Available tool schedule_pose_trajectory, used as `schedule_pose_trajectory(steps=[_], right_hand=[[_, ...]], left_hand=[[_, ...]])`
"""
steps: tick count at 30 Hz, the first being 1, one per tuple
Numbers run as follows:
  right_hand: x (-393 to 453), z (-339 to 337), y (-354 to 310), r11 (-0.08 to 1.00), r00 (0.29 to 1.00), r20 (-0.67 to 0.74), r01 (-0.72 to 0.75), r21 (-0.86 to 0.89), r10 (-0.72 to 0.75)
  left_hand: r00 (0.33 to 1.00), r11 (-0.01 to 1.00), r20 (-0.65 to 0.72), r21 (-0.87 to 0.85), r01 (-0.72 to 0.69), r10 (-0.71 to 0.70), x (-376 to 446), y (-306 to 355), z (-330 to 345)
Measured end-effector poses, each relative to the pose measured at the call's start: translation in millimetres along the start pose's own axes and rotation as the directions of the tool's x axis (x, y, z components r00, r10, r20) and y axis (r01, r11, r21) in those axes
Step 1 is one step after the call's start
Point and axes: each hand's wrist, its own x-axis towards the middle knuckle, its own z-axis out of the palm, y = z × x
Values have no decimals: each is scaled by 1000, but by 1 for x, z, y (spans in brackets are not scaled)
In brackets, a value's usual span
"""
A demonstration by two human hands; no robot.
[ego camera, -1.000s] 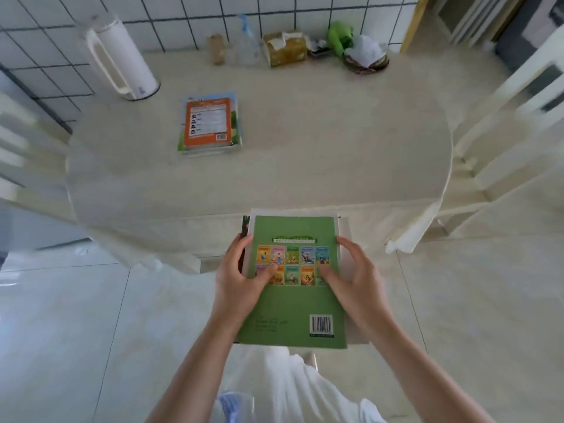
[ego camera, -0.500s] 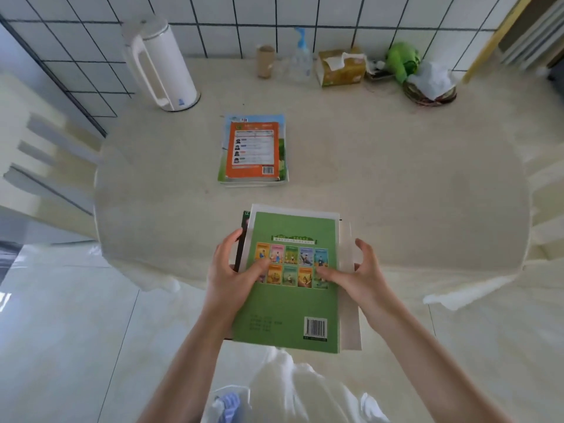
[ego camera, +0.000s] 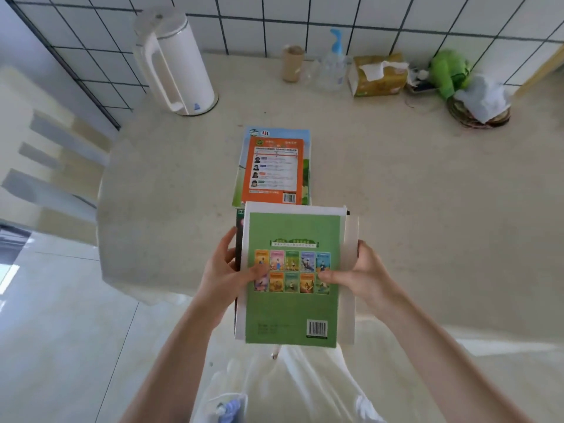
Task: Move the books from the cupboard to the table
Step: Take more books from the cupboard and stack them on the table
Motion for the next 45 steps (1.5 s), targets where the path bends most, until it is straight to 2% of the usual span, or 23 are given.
schedule_pose_trajectory(steps=[7,18,22,27,31,34,40,45], right_hand=[[42,-9,-15,973,976,-20,219,80,-218],[65,4,-13,923,914,-156,351,-154,-374],[63,10,1,911,900,-177,368,-185,-399],[63,2,12,906,907,-141,361,-221,-396],[70,-7,13,888,912,-61,377,-265,-405],[73,-7,10,880,916,-61,360,-310,-396],[76,-8,3,894,931,-29,342,-288,-365],[81,-9,-4,911,944,23,322,-257,-328]], left_hand=[[980,966,-26,179,-189,196,33,26,7],[915,889,-62,269,-370,399,71,12,-3],[914,875,-36,306,-375,404,71,6,-9],[900,821,78,383,-424,429,79,7,-12],[911,836,111,366,-408,396,88,4,-11],[926,851,125,365,-378,357,94,-4,-14],[962,810,33,532,-245,270,104,-20,-24],[966,812,30,536,-231,255,108,-13,-22]])
